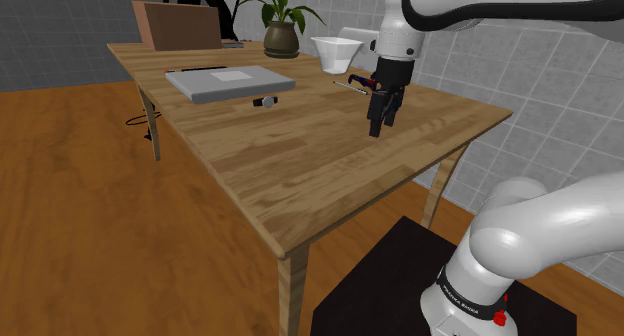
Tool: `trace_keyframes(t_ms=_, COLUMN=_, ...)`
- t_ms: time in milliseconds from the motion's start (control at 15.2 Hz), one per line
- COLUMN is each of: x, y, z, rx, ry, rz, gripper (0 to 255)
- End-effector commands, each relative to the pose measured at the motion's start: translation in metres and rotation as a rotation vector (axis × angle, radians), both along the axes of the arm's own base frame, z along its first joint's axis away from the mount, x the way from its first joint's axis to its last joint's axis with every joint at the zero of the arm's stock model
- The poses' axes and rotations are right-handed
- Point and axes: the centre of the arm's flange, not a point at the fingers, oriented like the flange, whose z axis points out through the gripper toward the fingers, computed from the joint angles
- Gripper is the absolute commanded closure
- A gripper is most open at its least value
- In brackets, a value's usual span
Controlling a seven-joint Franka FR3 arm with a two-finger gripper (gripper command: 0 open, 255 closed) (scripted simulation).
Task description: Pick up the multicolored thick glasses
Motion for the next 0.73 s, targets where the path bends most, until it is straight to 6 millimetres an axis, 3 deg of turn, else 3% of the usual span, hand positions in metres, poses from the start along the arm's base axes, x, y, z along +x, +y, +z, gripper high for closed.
trace_keyframes(t_ms=0, x=0.000, y=0.000, z=0.000, rx=0.000, ry=0.000, rz=0.000, gripper=0)
trace_keyframes(t_ms=660, x=0.080, y=-0.102, z=0.020, rx=-0.010, ry=0.005, rz=-0.014, gripper=0)
